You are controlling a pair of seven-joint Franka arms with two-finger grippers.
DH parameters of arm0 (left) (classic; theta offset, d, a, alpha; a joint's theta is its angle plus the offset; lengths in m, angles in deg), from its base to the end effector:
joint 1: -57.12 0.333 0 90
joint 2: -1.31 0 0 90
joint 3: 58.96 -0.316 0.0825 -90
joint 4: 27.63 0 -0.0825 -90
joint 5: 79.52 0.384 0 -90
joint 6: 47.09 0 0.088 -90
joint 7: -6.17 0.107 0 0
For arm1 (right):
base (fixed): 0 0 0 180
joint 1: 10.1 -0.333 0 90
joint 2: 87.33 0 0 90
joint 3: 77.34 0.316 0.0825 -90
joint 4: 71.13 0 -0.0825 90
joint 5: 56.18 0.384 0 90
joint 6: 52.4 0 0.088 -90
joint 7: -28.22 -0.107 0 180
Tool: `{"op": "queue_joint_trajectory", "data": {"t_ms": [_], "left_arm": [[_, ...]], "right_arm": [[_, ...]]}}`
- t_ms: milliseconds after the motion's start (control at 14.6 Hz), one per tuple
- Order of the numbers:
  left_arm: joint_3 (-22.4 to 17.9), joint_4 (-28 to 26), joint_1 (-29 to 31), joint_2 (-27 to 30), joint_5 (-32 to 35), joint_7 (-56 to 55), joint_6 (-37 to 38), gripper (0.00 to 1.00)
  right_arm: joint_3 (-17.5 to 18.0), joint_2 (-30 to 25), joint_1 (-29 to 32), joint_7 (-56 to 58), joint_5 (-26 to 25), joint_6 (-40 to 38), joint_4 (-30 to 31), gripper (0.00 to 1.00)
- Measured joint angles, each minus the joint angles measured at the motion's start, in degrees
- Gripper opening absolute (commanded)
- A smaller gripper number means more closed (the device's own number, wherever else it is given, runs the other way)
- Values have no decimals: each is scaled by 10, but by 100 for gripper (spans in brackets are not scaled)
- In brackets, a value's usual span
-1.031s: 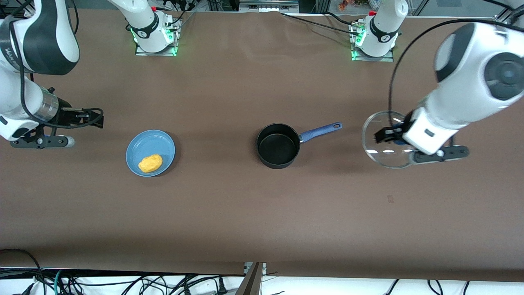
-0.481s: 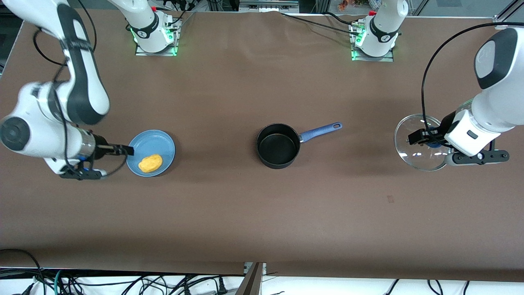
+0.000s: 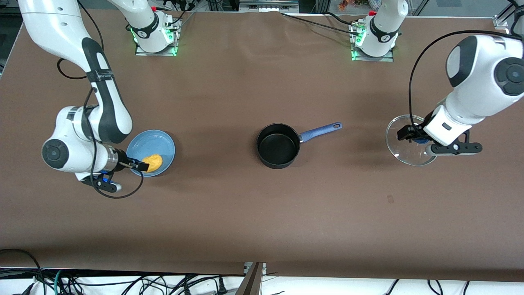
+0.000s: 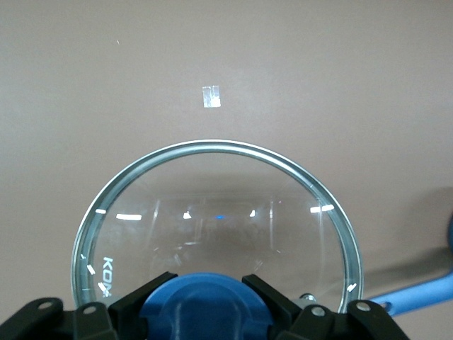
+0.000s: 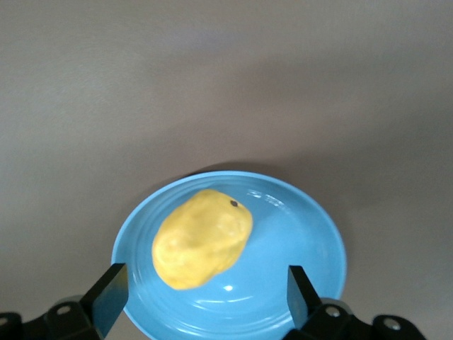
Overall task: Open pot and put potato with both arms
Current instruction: 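Grasp the yellow potato with the right gripper while the left gripper holds the lid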
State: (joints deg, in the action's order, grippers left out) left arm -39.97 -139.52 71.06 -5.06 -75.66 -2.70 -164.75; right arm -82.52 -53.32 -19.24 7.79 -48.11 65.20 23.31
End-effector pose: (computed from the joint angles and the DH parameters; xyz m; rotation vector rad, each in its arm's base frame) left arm 0.5792 -0.0431 0.4242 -3.1173 -0.0578 0.0016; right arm 0.6613 0.0597 0.2544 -3.0525 0.5456 0.3040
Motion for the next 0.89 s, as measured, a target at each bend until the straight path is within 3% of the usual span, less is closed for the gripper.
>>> {"op": "queue_joint_trajectory", "data": {"t_ms": [481, 893], "left_arm": [[-1, -151, 47, 0, 0, 75, -164, 25], [0, -172, 87, -53, 0, 123, -246, 22]], "right_arm": [[5, 32, 1, -38, 13, 36, 12, 97], [5, 40, 2, -39, 42, 37, 15, 79]]}}
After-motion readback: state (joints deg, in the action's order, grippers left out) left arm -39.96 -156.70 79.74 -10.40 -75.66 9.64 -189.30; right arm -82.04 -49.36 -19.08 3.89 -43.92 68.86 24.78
